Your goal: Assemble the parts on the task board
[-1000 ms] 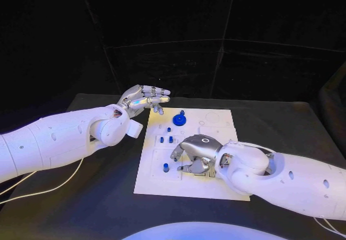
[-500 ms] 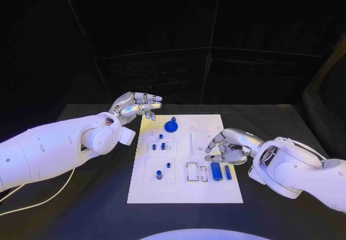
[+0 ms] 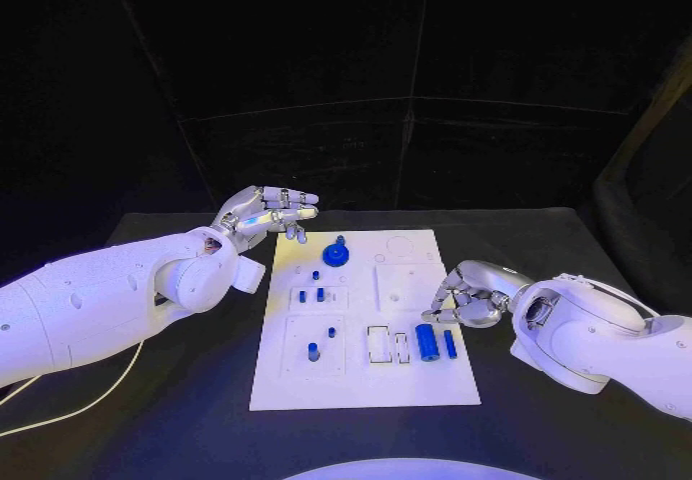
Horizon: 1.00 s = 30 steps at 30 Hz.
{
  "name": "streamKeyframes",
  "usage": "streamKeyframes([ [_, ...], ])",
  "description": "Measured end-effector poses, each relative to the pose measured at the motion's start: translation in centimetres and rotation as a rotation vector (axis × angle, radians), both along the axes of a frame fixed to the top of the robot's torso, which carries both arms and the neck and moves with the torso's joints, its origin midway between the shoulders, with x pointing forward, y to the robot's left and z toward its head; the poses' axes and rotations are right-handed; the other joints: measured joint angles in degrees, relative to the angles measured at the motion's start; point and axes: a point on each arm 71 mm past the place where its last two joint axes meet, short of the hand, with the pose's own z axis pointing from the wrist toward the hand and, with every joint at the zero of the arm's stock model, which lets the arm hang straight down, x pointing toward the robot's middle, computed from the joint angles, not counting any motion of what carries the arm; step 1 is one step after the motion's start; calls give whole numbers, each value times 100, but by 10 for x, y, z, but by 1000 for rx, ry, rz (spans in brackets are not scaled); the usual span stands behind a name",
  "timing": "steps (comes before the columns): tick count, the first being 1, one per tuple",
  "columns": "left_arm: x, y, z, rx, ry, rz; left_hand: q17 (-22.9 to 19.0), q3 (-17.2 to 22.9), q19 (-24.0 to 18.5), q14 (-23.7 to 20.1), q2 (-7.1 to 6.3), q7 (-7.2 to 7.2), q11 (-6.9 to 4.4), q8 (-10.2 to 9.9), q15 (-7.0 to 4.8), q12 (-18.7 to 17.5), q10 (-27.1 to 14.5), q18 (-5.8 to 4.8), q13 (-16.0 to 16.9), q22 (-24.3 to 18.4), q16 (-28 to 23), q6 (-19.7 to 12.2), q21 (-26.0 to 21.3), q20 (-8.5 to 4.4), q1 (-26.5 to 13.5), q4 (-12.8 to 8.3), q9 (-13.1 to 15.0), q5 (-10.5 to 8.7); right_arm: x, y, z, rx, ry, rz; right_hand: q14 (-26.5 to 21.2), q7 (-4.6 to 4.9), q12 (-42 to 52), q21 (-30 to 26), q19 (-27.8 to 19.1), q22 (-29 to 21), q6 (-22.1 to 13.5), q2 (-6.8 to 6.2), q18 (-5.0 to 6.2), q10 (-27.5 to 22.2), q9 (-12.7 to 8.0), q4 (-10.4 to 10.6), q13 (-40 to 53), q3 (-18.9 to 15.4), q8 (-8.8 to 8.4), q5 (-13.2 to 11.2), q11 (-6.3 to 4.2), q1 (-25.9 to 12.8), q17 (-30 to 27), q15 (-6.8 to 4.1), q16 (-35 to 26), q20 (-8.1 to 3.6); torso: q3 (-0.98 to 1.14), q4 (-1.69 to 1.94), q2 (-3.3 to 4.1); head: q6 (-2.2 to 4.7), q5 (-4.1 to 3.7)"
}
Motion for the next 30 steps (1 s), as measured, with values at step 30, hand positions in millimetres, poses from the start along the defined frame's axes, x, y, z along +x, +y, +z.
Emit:
streamKeyframes([
  [30,-1,3,0,1,2,2,-3,-16,0,0,22,0,0,0,0,22,1,0,4,-4,0,0,-21,0,-22,16,0,0,-4,18,-32,-189,86,24,1,16,29,26,39,-2,-66,32,2,-1,99,87,62,-277,114,-68,0,33,139,1,77,0,1,13,12,-77,-62],
])
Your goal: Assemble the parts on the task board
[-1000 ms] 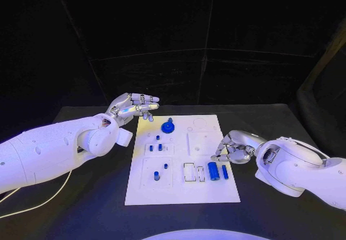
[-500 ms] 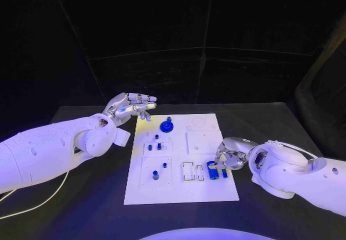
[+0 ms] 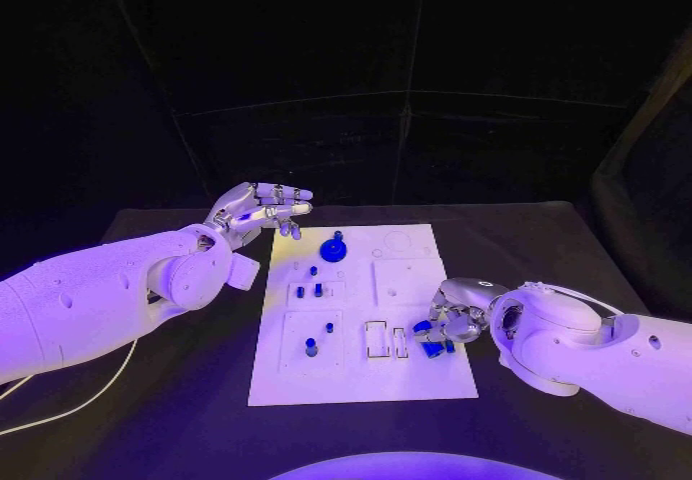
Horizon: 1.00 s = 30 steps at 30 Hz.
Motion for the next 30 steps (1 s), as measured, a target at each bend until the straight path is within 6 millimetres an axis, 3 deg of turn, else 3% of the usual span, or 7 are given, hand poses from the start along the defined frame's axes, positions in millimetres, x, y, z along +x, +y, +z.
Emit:
streamKeyframes([
  [9,0,1,0,1,1,1,0,0,0,0,0,0,0,0,0,0,0,0,0,1,0,0,0,0,0,0,0,0,1,3,-2,-5,-7,2,0,-11,-52,0,0,0,-10,107,0,-13,44,-38,-5,-42,66,2,-13,107,-1,0,0,0,-4,0,2,-23,4],
  [14,0,1,0,1,1,0,1,0,0,0,0,0,0,0,0,0,0,0,0,1,0,0,0,0,0,0,0,0,1,5,-2,-2,-12,4,0,-38,-73,3,0,-1,28,233,-4,-22,99,-56,21,-71,136,260,-21,311,7,1,0,0,-6,0,1,-30,4],
  [16,0,1,0,0,2,-1,1,0,0,0,0,0,0,0,0,0,0,0,-1,1,0,0,0,0,0,0,0,0,0,6,-1,3,-15,3,-12,-78,-73,40,23,-1,69,303,-93,-23,127,-91,52,-37,193,363,-20,382,31,-29,32,-23,-6,0,0,-30,4],
  [18,0,1,0,1,2,-1,0,0,0,0,0,0,0,0,0,0,0,0,-1,1,0,0,0,0,0,0,0,0,-1,6,-1,10,-20,1,-3,-81,-73,40,32,-1,127,372,-93,-10,130,-123,81,-5,200,485,-33,451,49,-58,32,-33,-6,-1,-1,-33,3],
  [22,0,1,0,1,2,0,1,0,0,0,0,0,0,0,0,0,0,0,-1,1,0,0,0,0,0,0,0,0,-6,3,-2,32,-24,-15,-1,-87,-73,64,62,-1,137,377,-93,19,132,-144,99,0,238,695,-104,456,62,-101,32,-63,-5,-7,-4,-34,1],
  [30,0,0,0,1,4,-3,-11,0,0,0,-1,0,0,0,0,0,0,0,-1,-7,0,0,0,0,1,0,0,0,-15,7,7,133,-19,-45,1,-88,-94,64,83,-1,136,399,-92,20,131,-140,105,-16,238,797,-104,478,82,-103,56,-84,-7,3,-8,-12,-12],
])
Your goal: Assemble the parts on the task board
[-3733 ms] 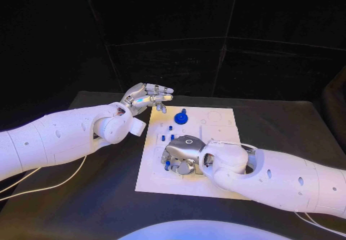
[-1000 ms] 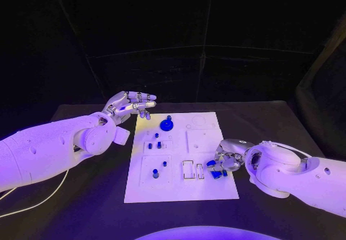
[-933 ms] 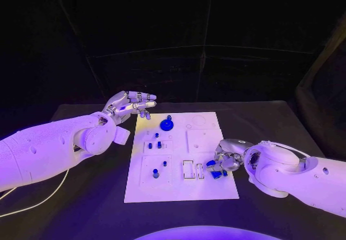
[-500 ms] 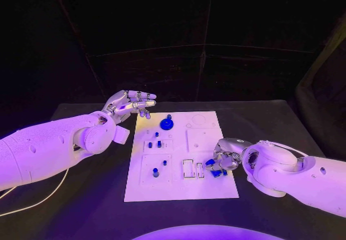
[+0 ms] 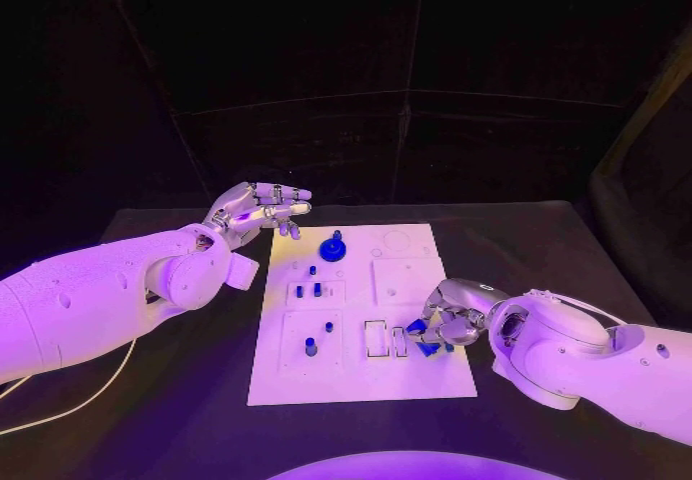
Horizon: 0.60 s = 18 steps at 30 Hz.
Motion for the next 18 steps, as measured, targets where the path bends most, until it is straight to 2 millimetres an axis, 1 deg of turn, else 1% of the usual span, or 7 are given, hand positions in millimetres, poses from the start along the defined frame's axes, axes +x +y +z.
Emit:
streamKeyframes([
  [3,0,0,0,1,0,1,0,0,0,0,0,0,0,23,0,0,0,0,0,0,0,0,0,0,0,0,0,0,-2,4,2,41,9,-5,0,0,-4,0,-1,0,0,0,1,0,0,68,0,-86,52,29,0,0,4,0,0,1,-1,4,3,3,13],
  [4,0,0,0,1,1,1,0,0,0,0,0,0,0,23,0,0,0,0,0,0,0,0,0,0,0,0,0,0,-3,6,3,57,13,-7,0,0,-4,0,-1,0,0,33,1,10,0,80,1,-98,74,29,-9,33,9,0,0,1,0,4,3,3,21],
  [7,0,1,0,1,1,1,0,0,0,0,0,0,0,23,0,0,0,0,0,0,0,0,0,0,0,0,0,0,-4,9,4,86,20,-9,0,0,-4,0,-1,0,0,37,0,21,0,83,10,-102,74,29,-21,37,9,0,0,1,1,4,7,3,41],
  [11,0,1,0,2,2,2,0,0,0,0,0,0,0,23,0,0,0,0,0,1,0,0,0,0,0,0,0,0,-4,15,3,119,31,-11,0,14,-25,0,-1,0,14,39,1,27,1,140,22,-190,110,29,-26,34,12,1,0,1,-1,4,11,-13,46],
  [15,0,0,0,1,2,0,1,0,0,0,0,0,0,23,0,0,0,0,-1,1,0,0,0,0,0,0,0,0,-1,21,1,136,45,-12,0,19,-29,0,-2,0,20,161,1,52,2,152,44,-251,111,29,-51,-88,17,1,0,1,-3,2,11,-21,48],
  [18,0,0,0,1,2,-1,1,0,0,0,0,0,0,23,0,0,0,0,0,1,0,0,0,0,0,0,0,0,0,26,0,146,53,-13,-16,19,-61,0,-1,0,21,195,1,52,5,133,37,-278,111,29,-51,-125,16,-14,-1,1,-3,2,11,-26,52],
])
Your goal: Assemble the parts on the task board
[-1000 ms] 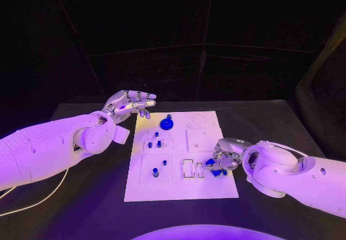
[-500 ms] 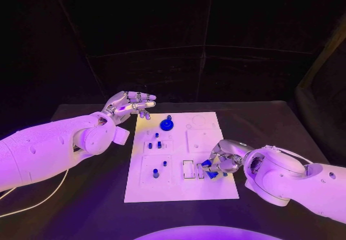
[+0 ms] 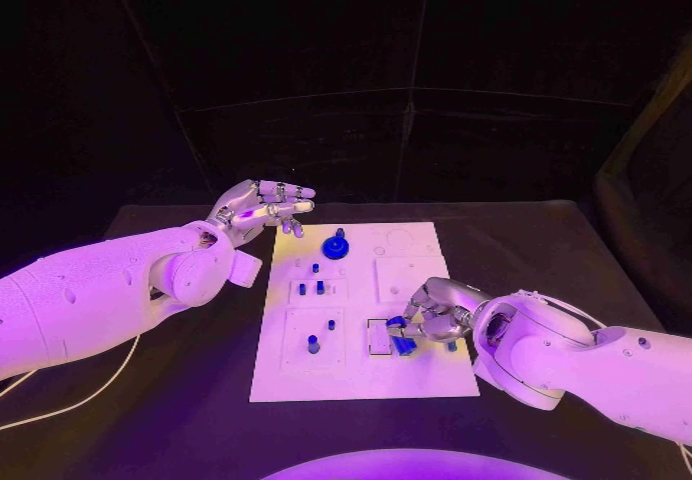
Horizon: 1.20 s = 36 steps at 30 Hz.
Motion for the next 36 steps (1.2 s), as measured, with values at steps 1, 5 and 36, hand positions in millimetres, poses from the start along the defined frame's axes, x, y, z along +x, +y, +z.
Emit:
streamKeyframes([
  [1,0,0,0,0,0,0,0,0,0,0,0,0,0,0,0,0,0,0,0,0,0,0,0,0,0,0,0,0,0,2,0,2,1,0,-5,0,0,0,0,0,0,-1,0,0,1,1,-3,-1,0,0,0,-1,0,-5,0,0,0,0,0,-1,4],
  [5,0,0,0,0,0,-1,0,0,0,0,0,0,0,0,0,0,0,0,0,0,0,0,0,0,0,0,0,0,2,9,-2,8,4,0,15,-18,-12,0,21,0,28,8,1,1,302,14,-13,-68,1,-13,-1,-133,0,-25,0,-21,3,0,0,-2,12],
  [36,0,-1,0,0,2,-3,-6,-16,0,-21,0,0,0,0,-21,0,0,0,-1,-4,0,0,0,0,0,-16,6,0,8,22,-6,-105,-32,24,15,-8,-1530,-363,-319,-212,-214,-322,2,-678,729,-17,-1204,-260,-201,-2085,123,-1383,-437,18,-335,53,8,-11,-8,3,43],
])
